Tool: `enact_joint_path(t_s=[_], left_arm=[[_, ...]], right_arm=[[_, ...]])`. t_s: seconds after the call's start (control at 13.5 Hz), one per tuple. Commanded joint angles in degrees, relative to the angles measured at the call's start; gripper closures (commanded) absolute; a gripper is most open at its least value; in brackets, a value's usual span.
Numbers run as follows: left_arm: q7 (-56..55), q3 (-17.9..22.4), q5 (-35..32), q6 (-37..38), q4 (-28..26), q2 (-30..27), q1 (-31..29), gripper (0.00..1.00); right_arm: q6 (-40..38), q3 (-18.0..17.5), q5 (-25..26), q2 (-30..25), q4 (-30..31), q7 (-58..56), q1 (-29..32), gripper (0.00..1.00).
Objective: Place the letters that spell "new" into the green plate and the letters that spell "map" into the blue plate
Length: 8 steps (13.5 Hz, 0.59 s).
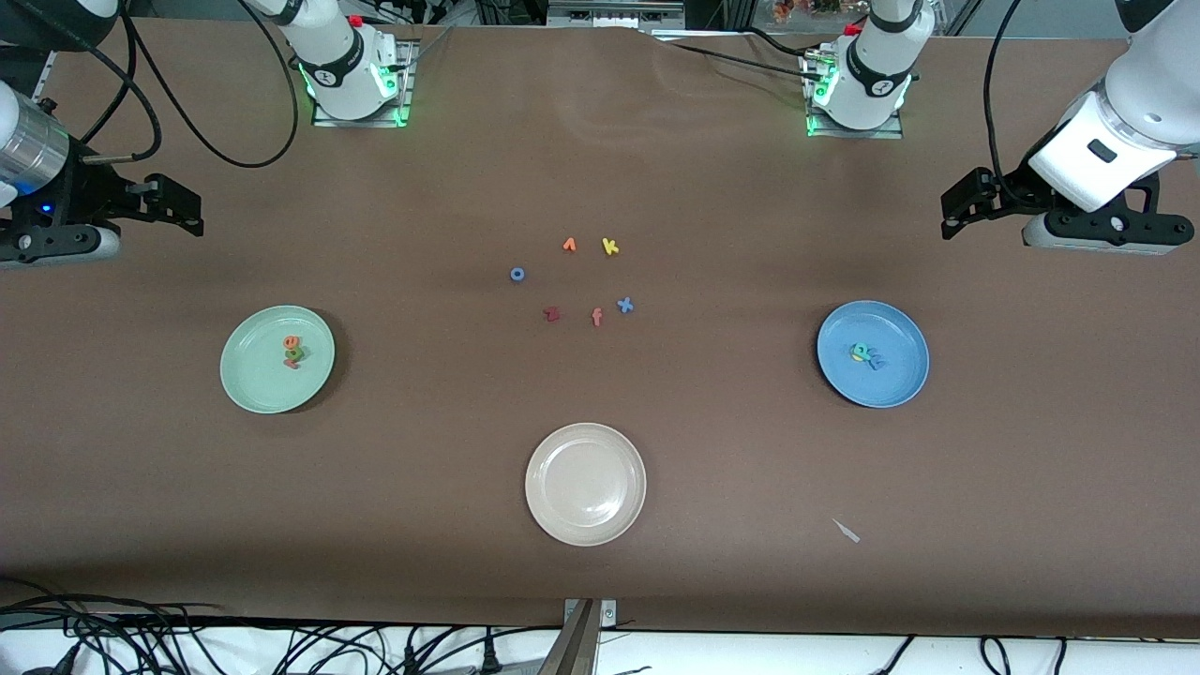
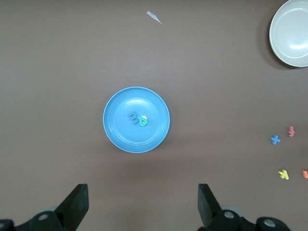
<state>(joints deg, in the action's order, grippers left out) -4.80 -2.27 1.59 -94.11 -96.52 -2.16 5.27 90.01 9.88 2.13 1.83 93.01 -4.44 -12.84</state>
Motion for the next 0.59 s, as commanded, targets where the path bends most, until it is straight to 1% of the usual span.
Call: enact_joint_path(t_s=[0.0, 0.52], left_arm=[[0.3, 0.0, -1.7, 1.0, 0.1, -0.7, 0.4, 0.00], [0.3, 0.0, -1.7, 1.7, 0.1, -0.7, 0.4, 0.00]], right_arm=[[-0.9, -0.2, -1.1, 0.3, -0.5, 0.8, 0.8, 0.00], [-1.0, -0.2, -1.1, 0.4, -0.5, 0.7, 0.8, 0.00]])
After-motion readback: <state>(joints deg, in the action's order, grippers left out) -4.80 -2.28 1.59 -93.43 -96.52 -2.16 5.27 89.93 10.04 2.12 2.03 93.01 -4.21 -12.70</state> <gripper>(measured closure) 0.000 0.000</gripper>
